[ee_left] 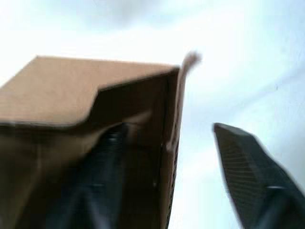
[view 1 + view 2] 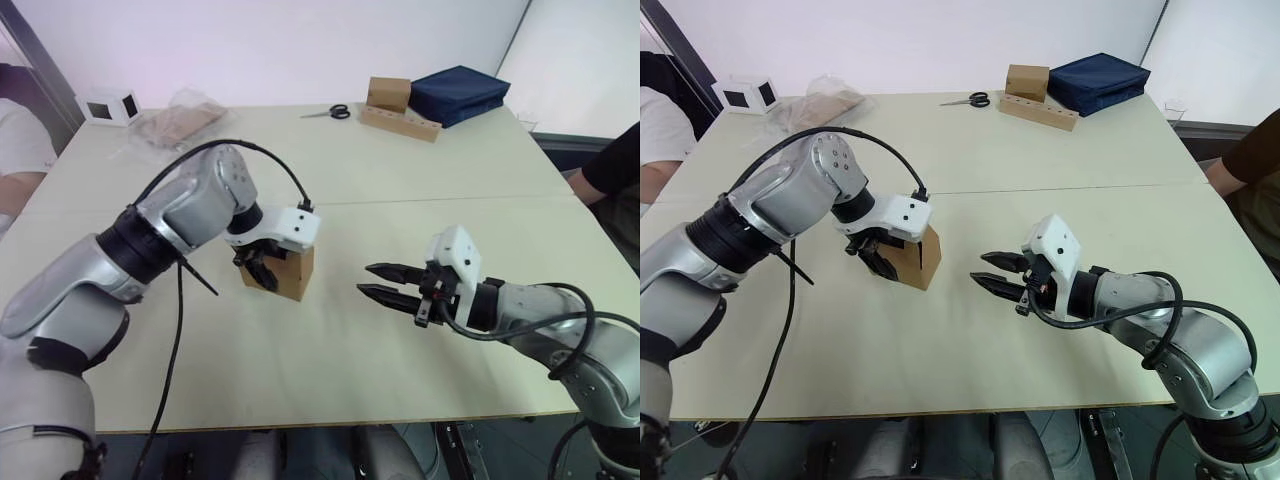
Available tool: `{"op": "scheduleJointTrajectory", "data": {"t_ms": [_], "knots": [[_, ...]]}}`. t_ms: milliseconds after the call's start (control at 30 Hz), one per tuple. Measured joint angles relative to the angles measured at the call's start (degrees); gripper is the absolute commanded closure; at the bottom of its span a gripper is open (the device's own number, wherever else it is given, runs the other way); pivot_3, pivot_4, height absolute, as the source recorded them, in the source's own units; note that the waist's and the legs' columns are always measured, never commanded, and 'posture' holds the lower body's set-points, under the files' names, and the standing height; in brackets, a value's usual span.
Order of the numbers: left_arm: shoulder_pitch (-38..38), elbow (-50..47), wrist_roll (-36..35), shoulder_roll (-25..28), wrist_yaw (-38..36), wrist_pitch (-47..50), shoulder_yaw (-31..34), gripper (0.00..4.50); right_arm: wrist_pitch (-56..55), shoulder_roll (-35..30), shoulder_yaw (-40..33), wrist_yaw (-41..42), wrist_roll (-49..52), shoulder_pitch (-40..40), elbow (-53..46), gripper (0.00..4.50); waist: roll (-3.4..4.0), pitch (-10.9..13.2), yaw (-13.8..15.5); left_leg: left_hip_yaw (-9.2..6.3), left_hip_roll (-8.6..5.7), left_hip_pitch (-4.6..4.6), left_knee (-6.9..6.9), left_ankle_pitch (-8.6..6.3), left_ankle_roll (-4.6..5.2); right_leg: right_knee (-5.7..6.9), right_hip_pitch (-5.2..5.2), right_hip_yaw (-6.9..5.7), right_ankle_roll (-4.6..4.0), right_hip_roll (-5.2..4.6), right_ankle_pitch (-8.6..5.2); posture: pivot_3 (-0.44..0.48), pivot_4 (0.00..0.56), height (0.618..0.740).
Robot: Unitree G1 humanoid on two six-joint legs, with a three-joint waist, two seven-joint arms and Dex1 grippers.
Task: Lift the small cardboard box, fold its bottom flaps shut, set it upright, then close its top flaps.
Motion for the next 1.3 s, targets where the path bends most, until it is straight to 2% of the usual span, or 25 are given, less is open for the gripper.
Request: {"op": "scheduleJointTrajectory", "data": {"t_ms": [33, 167, 367, 467, 600, 633, 700, 833, 867, 900, 967, 1233, 1300], "knots": [[-0.40, -0.04, -0.59, -0.28, -0.02, 1.22, 0.29, 0.06, 0.01, 0.00, 0.25, 0.00, -0.06, -0.01, 0.00, 2.92, 0.00, 0.00, -0.01, 0.00, 0.00, 0.00, 0.00, 0.00, 0.00, 0.00, 0.00, 0.00, 0.00, 0.00, 0.00, 0.000, 0.150, 0.740], [-4.39, 0.06, -4.48, 0.50, -0.01, 5.43, 1.96, 0.06, 0.39, 0.02, 0.52, 0.03, -0.38, -0.29, 0.00, 2.92, 0.00, 0.00, -0.04, 0.00, 0.00, 0.00, 0.00, 0.00, 0.00, 0.00, -0.01, 0.00, 0.00, 0.00, 0.00, 0.000, 0.150, 0.740], [-11.28, 1.55, -14.21, 8.33, -0.03, 8.04, 4.16, 0.06, 0.53, -0.17, 0.37, 1.06, -0.41, -1.53, 0.02, 2.92, 0.01, 0.00, -0.28, 0.00, 0.01, 0.03, -0.03, 0.00, 0.00, 0.05, -0.03, 0.01, 0.00, 0.01, -0.01, 0.000, 0.150, 0.740], [-11.90, 3.30, -17.93, 11.02, -0.05, 7.99, 7.14, 0.06, 0.46, 0.09, 0.38, 1.52, -0.53, -2.20, 0.55, 2.92, 0.01, 0.00, -0.10, 0.00, 0.01, 0.03, 0.02, 0.00, 0.00, 0.07, -0.02, 0.00, 0.00, 0.00, -0.01, 0.000, 0.150, 0.740], [-10.64, 10.69, -20.36, 12.68, 0.04, 8.12, 17.62, 1.07, -0.56, 3.08, 0.70, 0.89, -1.86, -5.66, 3.89, 2.92, 0.02, 0.00, -0.25, 0.02, 0.00, 0.05, 0.04, 0.00, 0.00, 0.17, -0.05, 0.01, -0.01, 0.01, -0.02, 0.000, 0.150, 0.740], [-9.09, 11.32, -20.61, 13.30, 0.20, 7.65, 20.32, 1.47, -0.58, 3.41, 1.26, 0.75, -2.50, -6.02, 4.71, 2.92, 0.05, -0.02, -0.27, 0.02, 0.01, 0.07, 0.00, 0.00, 0.00, 0.16, -0.05, 0.01, -0.01, 0.01, -0.03, 0.000, 0.150, 0.740], [-2.57, 12.12, -21.26, 14.28, 1.39, 4.87, 26.26, 2.29, -1.11, 5.29, 3.02, 0.20, -4.58, -6.77, 6.70, 2.92, 0.13, -0.06, -0.49, 0.03, 0.01, 0.11, -0.02, 0.00, 0.00, 0.21, -0.05, 0.02, -0.04, -0.01, -0.05, 0.000, 0.150, 0.740], [9.71, 15.42, -21.46, 12.90, 6.02, -1.53, 32.82, 3.77, -2.11, 7.82, 7.00, -0.73, -8.96, -7.79, 10.34, 2.92, 0.05, -0.03, -0.64, -0.01, 0.02, 0.00, 0.21, 0.02, -0.03, 0.41, -0.12, 0.00, -0.05, -0.01, -0.05, 0.000, 0.150, 0.740], [12.00, 16.82, -21.30, 12.25, 7.64, -3.33, 34.50, 4.26, -2.26, 8.70, 7.53, -1.14, -10.18, -8.11, 11.43, 3.43, 0.05, -0.02, -0.62, 0.00, 0.01, -0.04, 0.29, 0.02, -0.02, 0.45, -0.13, 0.01, -0.05, -0.02, -0.05, 0.000, 0.150, 0.740], [13.46, 17.30, -21.12, 11.96, 8.65, -4.30, 35.50, 4.46, -2.29, 9.19, 7.87, -1.39, -10.82, -8.31, 12.10, 3.64, 0.04, -0.03, -0.59, -0.01, 0.01, -0.05, 0.32, 0.01, -0.02, 0.45, -0.13, 0.00, -0.05, -0.02, -0.05, 0.000, 0.150, 0.740], [17.57, 18.42, -20.08, 11.16, 11.75, -8.14, 38.03, 4.50, -2.39, 10.29, 8.66, -1.98, -12.58, -8.60, 13.84, 4.46, 0.04, -0.03, -0.45, 0.01, 0.00, -0.05, 0.39, 0.01, -0.01, 0.47, -0.12, 0.01, -0.05, -0.04, -0.05, 0.000, 0.150, 0.740], [26.59, 19.00, -17.10, 7.44, 16.71, -15.90, 40.19, 4.50, -2.07, 13.29, 10.59, -2.18, -15.24, -9.06, 15.94, 4.46, 0.04, -0.04, -0.07, 0.00, -0.02, -0.04, 0.49, -0.01, 0.02, 0.62, -0.11, 0.00, -0.05, -0.03, -0.05, 0.000, 0.150, 0.740], [28.67, 19.22, -15.68, 4.25, 19.46, -18.20, 40.46, 4.50, -2.04, 14.98, 12.40, -2.45, -16.87, -10.23, 18.03, 4.46, 0.12, -0.09, -0.09, 0.02, -0.02, 0.01, 0.49, -0.01, 0.03, 0.66, -0.10, 0.02, -0.05, -0.04, -0.05, 0.000, 0.150, 0.740]]}}
